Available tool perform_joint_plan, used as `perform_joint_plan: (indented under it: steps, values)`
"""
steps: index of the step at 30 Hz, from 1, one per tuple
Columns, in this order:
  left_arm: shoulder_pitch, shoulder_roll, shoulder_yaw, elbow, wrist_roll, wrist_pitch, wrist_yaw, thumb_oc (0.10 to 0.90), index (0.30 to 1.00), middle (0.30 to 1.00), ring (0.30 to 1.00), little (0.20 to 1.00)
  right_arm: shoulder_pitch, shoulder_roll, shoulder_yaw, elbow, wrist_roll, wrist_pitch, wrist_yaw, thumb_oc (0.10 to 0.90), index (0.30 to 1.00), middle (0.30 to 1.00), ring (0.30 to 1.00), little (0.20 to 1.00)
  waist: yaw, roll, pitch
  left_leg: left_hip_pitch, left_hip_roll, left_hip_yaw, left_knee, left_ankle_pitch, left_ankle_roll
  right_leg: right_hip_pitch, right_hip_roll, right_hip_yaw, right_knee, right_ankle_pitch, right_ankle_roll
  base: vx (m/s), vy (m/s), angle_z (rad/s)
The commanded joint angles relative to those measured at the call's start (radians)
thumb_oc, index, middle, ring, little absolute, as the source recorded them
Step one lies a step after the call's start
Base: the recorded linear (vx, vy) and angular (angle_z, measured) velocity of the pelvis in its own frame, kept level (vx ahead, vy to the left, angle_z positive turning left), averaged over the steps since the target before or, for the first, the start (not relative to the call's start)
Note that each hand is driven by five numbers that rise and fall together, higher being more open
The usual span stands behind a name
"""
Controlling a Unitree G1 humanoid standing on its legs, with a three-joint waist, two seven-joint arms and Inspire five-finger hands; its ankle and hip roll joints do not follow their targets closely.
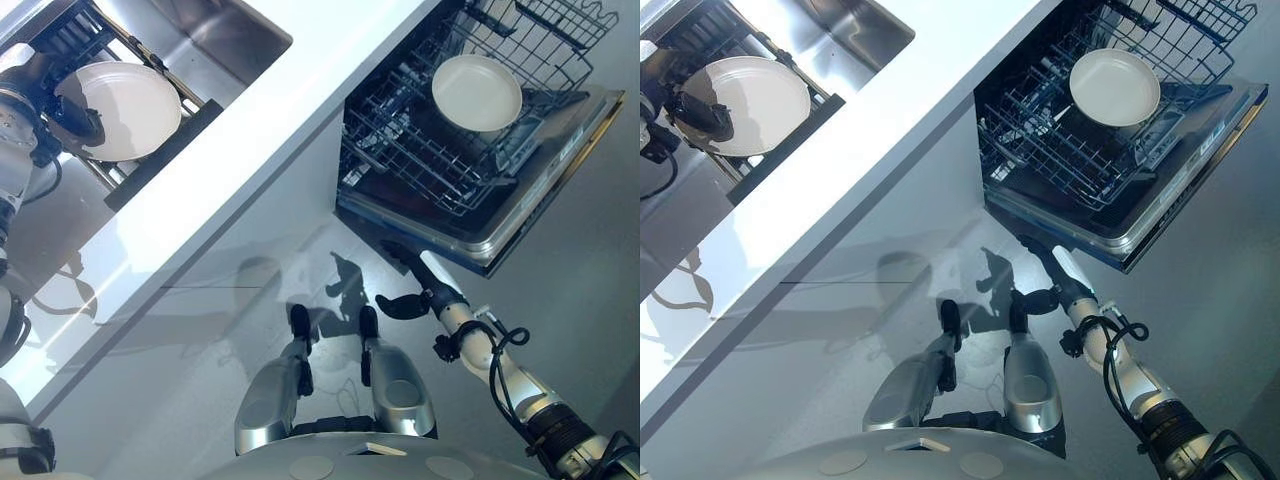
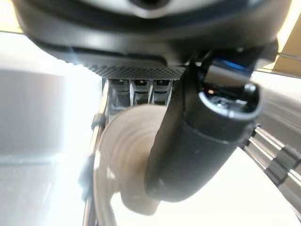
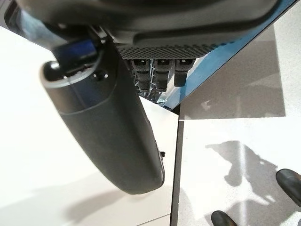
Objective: Pick up plates and place into dishwasher.
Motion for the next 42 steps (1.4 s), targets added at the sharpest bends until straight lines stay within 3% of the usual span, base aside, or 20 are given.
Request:
perform_joint_plan:
  steps: [1,15,16,17,18,19,24,33,42]
  values:
    - [-0.012,-0.012,0.056,0.066,-0.047,-0.026,0.016,0.800,0.900,0.900,0.900,0.900,0.019,-0.029,0.004,-0.122,0.007,-0.049,-0.033,0.800,0.900,0.900,0.900,0.900,0.001,-0.005,-0.081,-0.023,-0.067,0.087,0.091,-0.149,0.019,-0.118,0.011,0.045,0.098,-0.021,0.100,0.00,0.033,0.03]
    - [-0.037,-0.096,0.023,0.071,-0.088,0.031,-0.027,0.800,0.900,0.900,0.900,0.900,0.011,-0.035,-0.004,-0.116,0.027,-0.036,-0.058,0.800,0.900,0.900,0.900,0.900,-0.037,0.009,-0.057,-0.053,-0.075,0.111,0.113,-0.152,0.019,-0.175,0.001,0.074,0.121,0.000,0.104,0.02,0.022,-0.01]
    - [-0.032,-0.100,0.024,0.071,-0.104,0.030,-0.042,0.536,0.674,0.674,0.674,0.636,0.011,-0.037,-0.007,-0.119,0.024,-0.034,-0.053,0.800,0.900,0.900,0.900,0.900,-0.040,0.011,-0.054,-0.055,-0.076,0.112,0.113,-0.151,0.019,-0.178,0.001,0.077,0.121,0.001,0.103,0.00,0.032,-0.06]
    - [-0.025,-0.103,0.025,0.071,-0.132,0.028,-0.057,0.396,0.554,0.554,0.554,0.496,0.011,-0.038,-0.009,-0.121,0.021,-0.034,-0.050,0.800,0.900,0.900,0.900,0.900,-0.042,0.012,-0.052,-0.056,-0.076,0.114,0.113,-0.151,0.018,-0.181,0.002,0.080,0.121,0.003,0.103,0.00,0.034,-0.10]
    - [-0.018,-0.108,0.027,0.071,-0.155,0.024,-0.069,0.333,0.500,0.500,0.500,0.433,0.010,-0.039,-0.011,-0.124,0.018,-0.032,-0.048,0.800,0.900,0.900,0.900,0.900,-0.045,0.015,-0.050,-0.054,-0.076,0.116,0.110,-0.151,0.018,-0.181,0.001,0.083,0.118,0.004,0.104,0.00,0.034,-0.11]
    - [-0.011,-0.114,0.028,0.068,-0.174,0.020,-0.077,0.100,0.300,0.300,0.300,0.200,0.009,-0.041,-0.010,-0.125,0.017,-0.033,-0.049,0.800,0.900,0.900,0.900,0.900,-0.047,0.017,-0.048,-0.053,-0.076,0.119,0.108,-0.150,0.017,-0.180,0.001,0.084,0.117,0.004,0.104,0.00,0.031,-0.05]
    - [0.033,-0.151,0.036,0.043,-0.260,0.006,-0.119,0.100,0.300,0.300,0.300,0.200,0.011,-0.043,-0.011,-0.109,0.004,-0.054,-0.045,0.800,0.900,0.900,0.900,0.900,-0.054,0.024,-0.050,-0.038,-0.077,0.128,0.099,-0.152,0.015,-0.171,-0.005,0.083,0.113,0.004,0.104,0.00,0.000,0.00]
    - [0.068,-0.187,0.071,-0.020,-0.341,0.013,-0.066,0.100,0.300,0.300,0.300,0.200,0.025,-0.022,-0.012,-0.096,-0.014,-0.062,-0.041,0.800,0.900,0.900,0.900,0.900,-0.046,0.022,-0.081,-0.006,-0.078,0.124,0.093,-0.159,0.012,-0.131,-0.013,0.063,0.098,-0.005,0.108,0.01,-0.026,0.03]
    - [0.125,-0.154,0.123,-0.010,-0.280,0.006,-0.059,0.100,0.300,0.300,0.300,0.200,0.059,-0.014,-0.024,-0.099,-0.032,-0.080,-0.035,0.800,0.900,0.900,0.900,0.900,-0.035,0.024,-0.131,0.040,-0.084,0.112,0.068,-0.168,0.007,-0.068,-0.019,0.042,0.058,-0.014,0.111,0.00,-0.015,0.02]
